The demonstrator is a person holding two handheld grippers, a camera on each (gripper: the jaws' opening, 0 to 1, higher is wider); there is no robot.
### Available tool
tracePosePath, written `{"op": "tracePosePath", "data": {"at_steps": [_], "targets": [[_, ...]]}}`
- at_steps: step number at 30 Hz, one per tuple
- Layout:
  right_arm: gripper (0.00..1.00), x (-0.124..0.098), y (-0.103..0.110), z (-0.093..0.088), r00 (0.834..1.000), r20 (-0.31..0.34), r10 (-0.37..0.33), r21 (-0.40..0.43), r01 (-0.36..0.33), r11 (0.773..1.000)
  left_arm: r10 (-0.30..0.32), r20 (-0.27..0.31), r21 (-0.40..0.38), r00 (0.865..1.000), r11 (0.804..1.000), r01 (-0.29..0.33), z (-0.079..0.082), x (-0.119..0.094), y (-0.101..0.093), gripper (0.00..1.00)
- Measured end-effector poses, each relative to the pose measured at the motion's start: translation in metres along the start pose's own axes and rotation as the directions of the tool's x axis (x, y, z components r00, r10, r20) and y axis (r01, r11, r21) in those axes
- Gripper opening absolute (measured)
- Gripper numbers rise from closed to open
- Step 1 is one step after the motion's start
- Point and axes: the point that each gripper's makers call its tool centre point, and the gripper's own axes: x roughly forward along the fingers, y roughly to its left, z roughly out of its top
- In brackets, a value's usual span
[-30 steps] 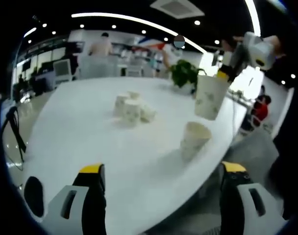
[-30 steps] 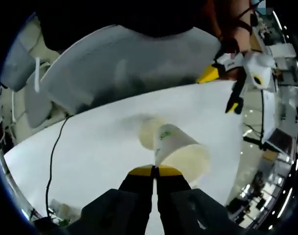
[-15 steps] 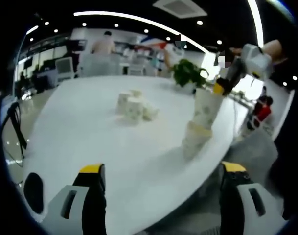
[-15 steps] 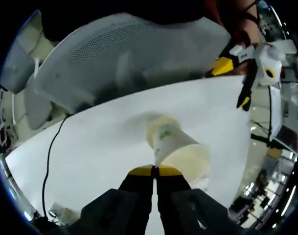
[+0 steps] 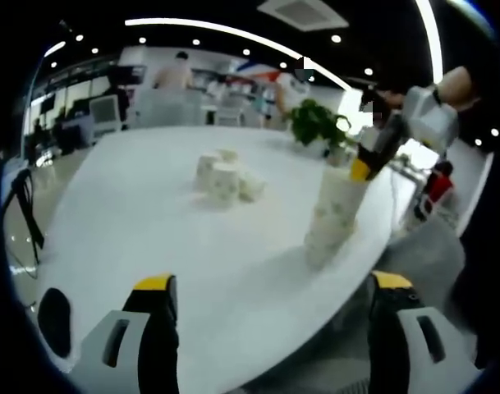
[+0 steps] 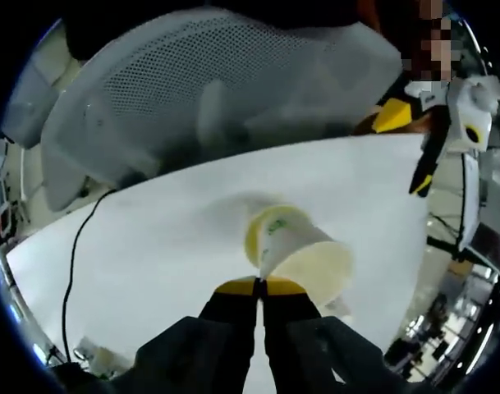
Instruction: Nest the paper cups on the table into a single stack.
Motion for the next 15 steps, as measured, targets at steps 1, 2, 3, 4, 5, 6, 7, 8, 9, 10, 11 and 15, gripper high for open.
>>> {"op": "tracePosePath", "data": {"at_steps": [1, 2, 3, 4, 5, 6, 7, 8, 9, 10, 11, 15], "targets": [[0.00, 0.001, -0.001, 0.000, 1.000, 0.001, 0.000, -0.001, 0.000, 1.000, -0.001, 0.000, -0.002, 1.000, 1.000, 0.001, 0.000, 0.000, 0.000, 0.95], [0.00, 0.003, -0.002, 0.001, 1.000, 0.001, -0.001, -0.002, 0.001, 1.000, -0.001, 0.001, -0.002, 1.000, 1.000, 0.001, 0.000, 0.000, -0.001, 0.95], [0.00, 0.004, -0.002, 0.001, 1.000, -0.001, -0.003, -0.003, 0.003, 1.000, -0.001, 0.000, -0.002, 1.000, 1.000, 0.001, 0.000, 0.000, -0.001, 0.95], [0.00, 0.006, -0.003, 0.001, 1.000, -0.002, -0.006, -0.004, 0.006, 1.000, -0.001, -0.002, -0.004, 1.000, 1.000, 0.001, -0.002, 0.000, 0.000, 0.95], [0.00, 0.007, -0.004, 0.001, 1.000, -0.002, -0.008, -0.006, 0.008, 1.000, 0.001, -0.002, -0.005, 1.000, 1.000, -0.001, -0.002, 0.000, 0.001, 0.95], [0.00, 0.008, -0.004, 0.001, 1.000, -0.003, -0.009, -0.003, 0.009, 1.000, 0.001, -0.001, -0.005, 1.000, 1.000, -0.001, -0.002, 0.000, 0.001, 0.95], [0.00, 0.010, -0.004, 0.001, 1.000, 0.000, -0.007, 0.003, 0.007, 1.000, 0.002, -0.001, -0.008, 1.000, 1.000, -0.002, -0.003, 0.000, 0.002, 0.95], [0.00, 0.011, -0.004, 0.002, 1.000, 0.002, -0.004, 0.004, 0.004, 1.000, 0.005, -0.002, -0.013, 1.000, 1.000, -0.005, -0.004, -0.001, 0.003, 0.95], [0.00, 0.013, -0.003, 0.002, 1.000, 0.000, -0.002, -0.001, 0.002, 1.000, 0.006, -0.002, -0.015, 1.000, 1.000, -0.006, -0.004, -0.001, 0.003, 0.95], [0.00, 0.014, -0.003, 0.002, 1.000, -0.001, -0.002, -0.003, 0.002, 1.000, 0.007, -0.004, -0.017, 1.000, 1.000, -0.007, -0.004, -0.001, 0.003, 0.95], [0.00, 0.015, -0.003, 0.002, 1.000, -0.003, -0.001, 0.000, 0.001, 1.000, 0.007, -0.004, -0.018, 1.000, 1.000, -0.007, -0.004, -0.001, 0.004, 0.95], [0.06, 0.020, 0.004, 0.012, 0.998, 0.055, 0.029, 0.064, -0.033, 0.997, 0.010, -0.001, -0.023, 1.000, 1.000, -0.010, -0.004, -0.001, 0.004, 0.95]]}}
